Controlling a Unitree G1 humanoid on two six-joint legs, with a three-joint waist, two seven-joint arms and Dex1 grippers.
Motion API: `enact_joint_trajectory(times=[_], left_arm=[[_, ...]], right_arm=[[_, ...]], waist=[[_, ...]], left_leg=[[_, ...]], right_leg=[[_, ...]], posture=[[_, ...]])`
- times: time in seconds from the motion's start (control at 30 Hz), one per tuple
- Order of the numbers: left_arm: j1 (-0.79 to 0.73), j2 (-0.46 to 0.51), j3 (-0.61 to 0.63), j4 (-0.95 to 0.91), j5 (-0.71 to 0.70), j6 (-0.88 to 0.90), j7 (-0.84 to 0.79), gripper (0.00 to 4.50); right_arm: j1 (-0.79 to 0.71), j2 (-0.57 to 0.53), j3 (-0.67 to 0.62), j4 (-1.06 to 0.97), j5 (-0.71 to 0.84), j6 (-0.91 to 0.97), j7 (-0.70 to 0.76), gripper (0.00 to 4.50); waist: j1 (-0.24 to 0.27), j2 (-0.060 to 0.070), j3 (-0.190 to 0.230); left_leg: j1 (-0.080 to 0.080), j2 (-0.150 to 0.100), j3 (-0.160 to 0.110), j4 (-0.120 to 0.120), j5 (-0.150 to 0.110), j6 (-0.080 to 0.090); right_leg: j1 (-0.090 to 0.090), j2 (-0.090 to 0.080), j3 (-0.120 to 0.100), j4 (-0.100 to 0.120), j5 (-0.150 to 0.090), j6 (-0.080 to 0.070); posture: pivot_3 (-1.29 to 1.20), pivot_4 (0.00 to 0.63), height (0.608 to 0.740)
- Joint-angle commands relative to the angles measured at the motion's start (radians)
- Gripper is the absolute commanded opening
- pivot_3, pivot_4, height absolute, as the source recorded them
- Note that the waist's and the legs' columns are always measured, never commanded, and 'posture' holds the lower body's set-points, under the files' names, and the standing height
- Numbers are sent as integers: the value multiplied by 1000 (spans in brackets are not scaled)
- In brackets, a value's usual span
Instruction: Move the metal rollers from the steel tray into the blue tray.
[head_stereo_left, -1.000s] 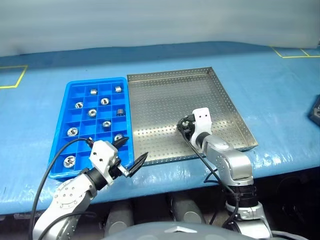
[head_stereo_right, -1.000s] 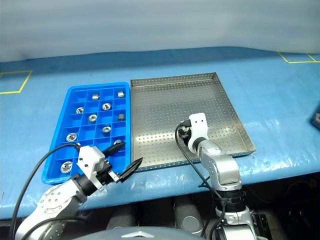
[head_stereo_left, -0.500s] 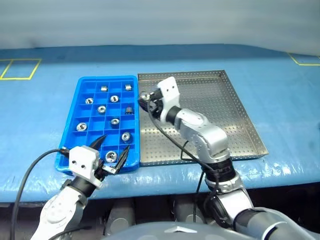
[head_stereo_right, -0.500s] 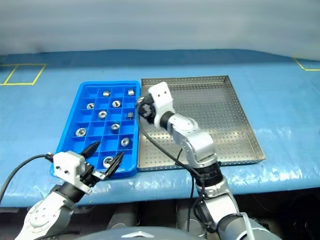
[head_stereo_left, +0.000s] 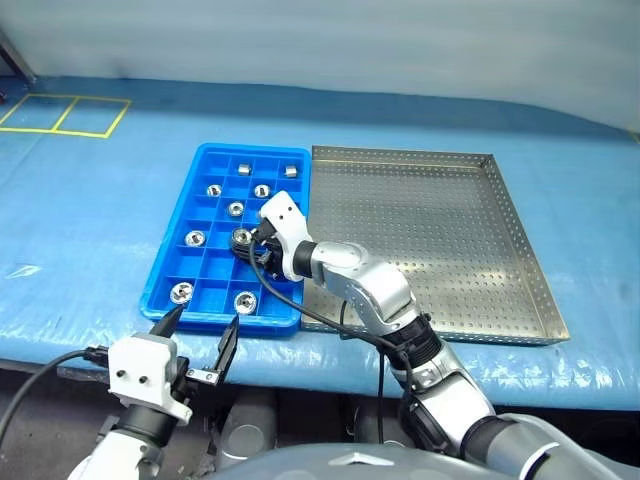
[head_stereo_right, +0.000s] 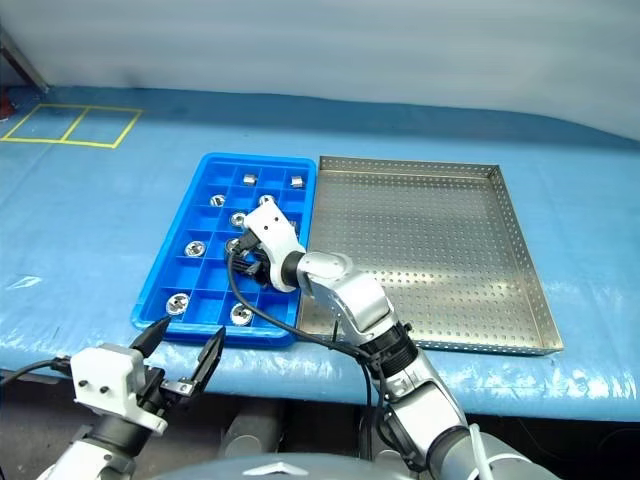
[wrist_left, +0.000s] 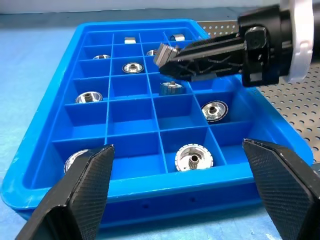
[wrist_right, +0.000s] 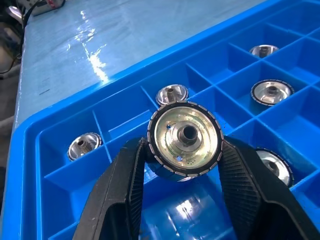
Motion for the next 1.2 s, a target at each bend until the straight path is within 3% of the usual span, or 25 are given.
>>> enact_joint_trajectory(times=[0.03,0.2,0.53,1.07,1.2], left_arm=[[15,-11,-25,-54,24,-29,16,4500],[79,-36,-42,-62,52,-66,41,4500],[148,-61,-79,-61,92,-137,65,4500],[36,-21,-74,-16,55,-84,21,4500],[22,-8,-61,-11,38,-71,3,4500]], right_arm=[[-17,30,7,3,3,-37,20,1811],[-43,61,11,58,-2,-63,34,1811],[-72,91,22,210,-40,-130,71,1811],[-41,55,-39,190,-79,-98,27,1811],[-24,36,-43,155,-80,-71,18,3117]], waist=[[4,0,0],[21,0,0],[83,-1,0],[111,0,0],[107,0,0]], left_leg=[[-1,0,0,-1,0,0],[-10,0,0,-1,0,0],[-10,0,0,0,0,0],[-10,0,0,0,0,0],[-10,0,0,0,0,0]], right_leg=[[-1,0,0,0,0,0],[-10,1,-1,1,0,0],[-10,0,-1,1,0,0],[-11,0,-2,0,0,0],[-10,0,-2,0,0,0]], posture=[[493,150,740],[543,150,740],[584,150,740],[472,150,740],[432,150,740]])
